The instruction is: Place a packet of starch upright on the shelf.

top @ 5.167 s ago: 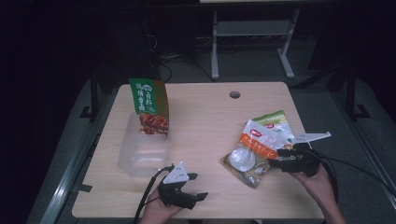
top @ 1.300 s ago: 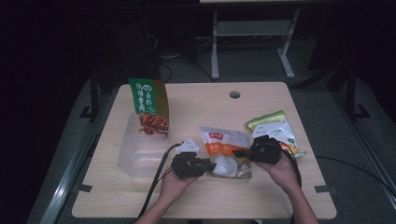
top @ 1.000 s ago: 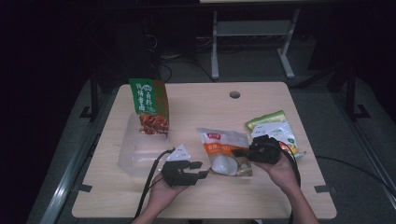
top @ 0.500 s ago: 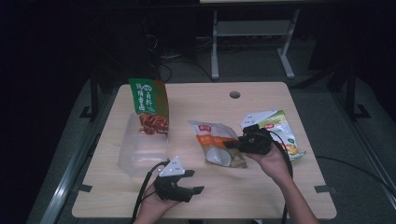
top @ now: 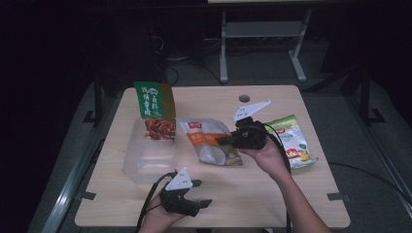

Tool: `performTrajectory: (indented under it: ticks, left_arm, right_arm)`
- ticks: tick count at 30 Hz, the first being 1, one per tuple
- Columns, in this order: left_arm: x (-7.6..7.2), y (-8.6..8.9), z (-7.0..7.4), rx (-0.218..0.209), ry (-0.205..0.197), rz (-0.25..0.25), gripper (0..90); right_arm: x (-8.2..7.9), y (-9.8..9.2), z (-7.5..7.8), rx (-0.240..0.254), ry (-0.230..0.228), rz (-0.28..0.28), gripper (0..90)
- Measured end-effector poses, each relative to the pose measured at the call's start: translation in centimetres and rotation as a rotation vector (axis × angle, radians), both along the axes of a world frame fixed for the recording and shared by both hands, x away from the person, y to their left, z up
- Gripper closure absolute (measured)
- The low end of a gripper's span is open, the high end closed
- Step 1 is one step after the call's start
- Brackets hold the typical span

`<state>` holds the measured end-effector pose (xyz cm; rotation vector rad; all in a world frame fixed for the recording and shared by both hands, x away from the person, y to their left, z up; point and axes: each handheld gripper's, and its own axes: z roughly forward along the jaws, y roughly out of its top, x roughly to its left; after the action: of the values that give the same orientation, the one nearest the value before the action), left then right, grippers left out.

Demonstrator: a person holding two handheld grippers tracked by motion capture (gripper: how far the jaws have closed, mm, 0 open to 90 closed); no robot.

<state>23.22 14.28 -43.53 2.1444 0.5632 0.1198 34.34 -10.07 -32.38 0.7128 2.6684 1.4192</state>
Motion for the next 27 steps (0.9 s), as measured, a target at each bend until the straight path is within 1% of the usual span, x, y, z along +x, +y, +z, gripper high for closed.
performTrajectory:
  ticks: [1, 2, 3, 4, 5, 6, 7, 8, 9, 11, 12, 14, 15, 16, 17, 20, 21, 22, 23, 26, 27]
  left_arm:
    - [-0.1, -0.1, 0.0, 0.001, -0.002, -0.002, 29.6]
    - [-0.2, -0.2, 0.0, 0.007, 0.001, -0.007, 29.5]
    - [-0.2, -0.2, 0.0, 0.007, 0.001, -0.007, 29.6]
    - [-0.4, -0.3, 0.0, 0.006, 0.009, -0.008, 29.6]
    - [-0.5, -0.3, 0.1, 0.010, 0.007, -0.010, 29.5]
    - [-0.7, -0.3, 0.2, 0.005, 0.008, -0.011, 29.5]
    - [-0.9, -0.2, 0.3, 0.003, 0.002, -0.014, 29.5]
    - [-1.1, -0.1, 0.6, 0.002, -0.006, -0.016, 29.2]
    - [-1.1, -0.1, 0.6, 0.002, -0.006, -0.016, 29.0]
    - [-1.3, 0.1, 0.7, 0.007, -0.012, -0.016, 28.9]
    - [-1.2, 0.3, 0.7, 0.010, -0.013, -0.015, 28.0]
    - [-1.2, 0.4, 0.6, 0.009, -0.013, -0.012, 28.0]
    - [-1.2, 0.5, 0.6, 0.007, -0.007, -0.010, 27.9]
    - [-1.2, 0.4, 0.4, 0.011, -0.012, -0.012, 27.7]
    - [-1.2, 0.4, 0.4, 0.011, -0.012, -0.012, 27.6]
    - [-1.4, 0.4, 0.4, 0.011, -0.015, -0.019, 27.4]
    - [-1.4, 0.4, 0.4, 0.010, -0.017, -0.021, 27.4]
    - [-1.4, 0.4, 0.3, 0.012, -0.023, -0.024, 27.4]
    - [-1.3, 0.4, 0.3, 0.021, -0.029, -0.030, 27.3]
    - [-1.4, 0.5, 0.1, 0.020, -0.023, -0.029, 27.0]
    - [-1.4, 0.4, 0.1, 0.021, -0.023, -0.029, 26.9]
  right_arm:
    - [0.0, 0.0, 0.0, 0.000, 0.000, 0.000, 90.0]
    - [0.1, 0.7, 0.5, 0.004, -0.004, 0.009, 90.0]
    - [0.1, 0.7, 0.5, 0.004, -0.004, 0.009, 90.0]
    - [0.2, 1.0, 0.8, 0.005, 0.000, 0.013, 90.0]
    - [0.4, 1.5, 1.1, 0.009, -0.006, 0.028, 90.0]
    - [0.5, 1.9, 1.4, 0.002, -0.023, 0.043, 90.0]
    - [0.6, 2.4, 1.7, 0.006, -0.021, 0.047, 90.0]
    - [0.7, 3.3, 2.3, 0.002, -0.028, 0.060, 90.0]
    - [0.7, 3.3, 2.3, 0.002, -0.028, 0.060, 90.0]
    - [0.9, 4.1, 2.8, 0.005, -0.032, 0.071, 90.0]
    - [1.1, 5.1, 3.4, 0.024, -0.033, 0.082, 90.0]
    - [1.2, 5.4, 3.5, 0.030, -0.033, 0.090, 90.0]
    - [1.2, 6.0, 3.9, 0.041, -0.034, 0.100, 90.0]
    - [1.3, 6.9, 4.3, 0.044, -0.035, 0.112, 90.0]
    - [1.3, 6.9, 4.3, 0.044, -0.035, 0.112, 90.0]
    - [1.5, 9.6, 4.9, 0.031, -0.041, 0.157, 90.0]
    - [1.5, 9.6, 4.9, 0.031, -0.041, 0.157, 90.0]
    - [1.6, 10.2, 4.9, 0.034, -0.041, 0.167, 90.0]
    - [1.5, 10.8, 4.9, 0.038, -0.031, 0.172, 90.0]
    - [1.9, 12.6, 4.6, 0.049, -0.022, 0.202, 90.0]
    - [1.9, 13.2, 4.5, 0.048, -0.012, 0.207, 90.0]
